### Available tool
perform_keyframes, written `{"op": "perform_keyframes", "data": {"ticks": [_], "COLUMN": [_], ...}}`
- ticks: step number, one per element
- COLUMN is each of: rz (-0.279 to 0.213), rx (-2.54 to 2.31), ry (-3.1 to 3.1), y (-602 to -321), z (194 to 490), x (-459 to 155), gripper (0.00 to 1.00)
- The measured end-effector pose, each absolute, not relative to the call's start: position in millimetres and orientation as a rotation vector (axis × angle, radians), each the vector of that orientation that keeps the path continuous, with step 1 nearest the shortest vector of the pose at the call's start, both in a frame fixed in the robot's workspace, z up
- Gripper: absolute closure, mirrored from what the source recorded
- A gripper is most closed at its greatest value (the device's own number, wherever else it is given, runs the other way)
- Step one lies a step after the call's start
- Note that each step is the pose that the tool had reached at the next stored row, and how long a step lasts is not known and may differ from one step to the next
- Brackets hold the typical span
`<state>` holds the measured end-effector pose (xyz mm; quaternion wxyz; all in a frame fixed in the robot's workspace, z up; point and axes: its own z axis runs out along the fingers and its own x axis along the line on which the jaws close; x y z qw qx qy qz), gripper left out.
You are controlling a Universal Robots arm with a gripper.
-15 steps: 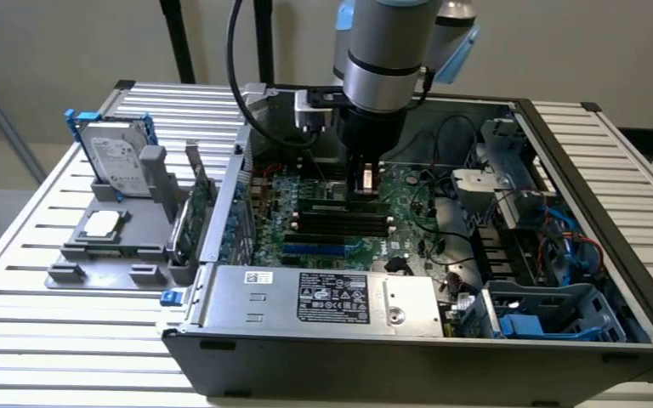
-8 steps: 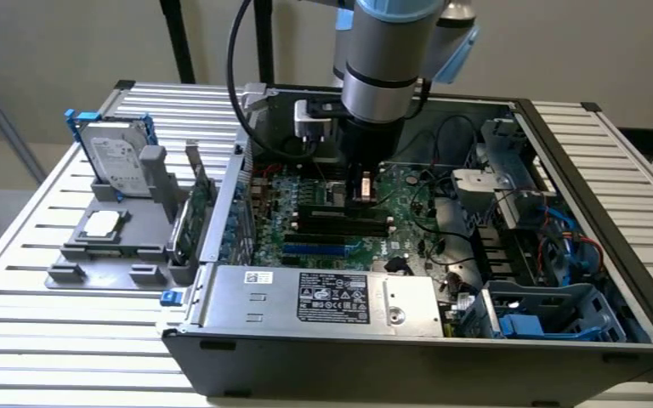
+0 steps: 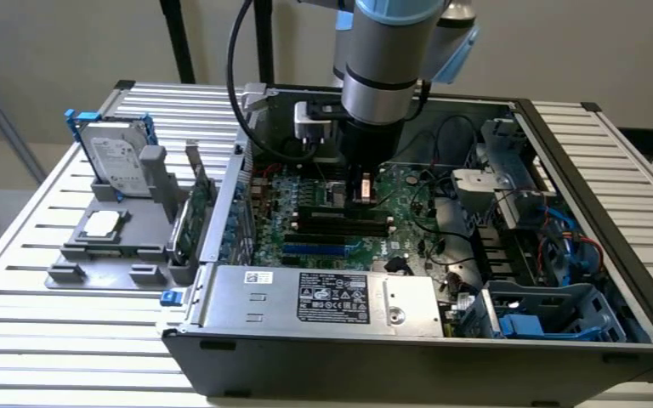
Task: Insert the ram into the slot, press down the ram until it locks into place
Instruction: 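Insert the ram into the slot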
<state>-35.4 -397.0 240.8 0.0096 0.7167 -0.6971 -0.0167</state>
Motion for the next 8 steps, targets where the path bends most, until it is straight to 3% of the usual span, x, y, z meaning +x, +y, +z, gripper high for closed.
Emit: {"op": "perform_keyframes", "data": {"ticks": [8], "rz": [-0.048], "rx": [2.236], "ry": [-2.175], "y": [-399.1], "z": [239.5], "x": [-33.7], "gripper": [0.87]}}
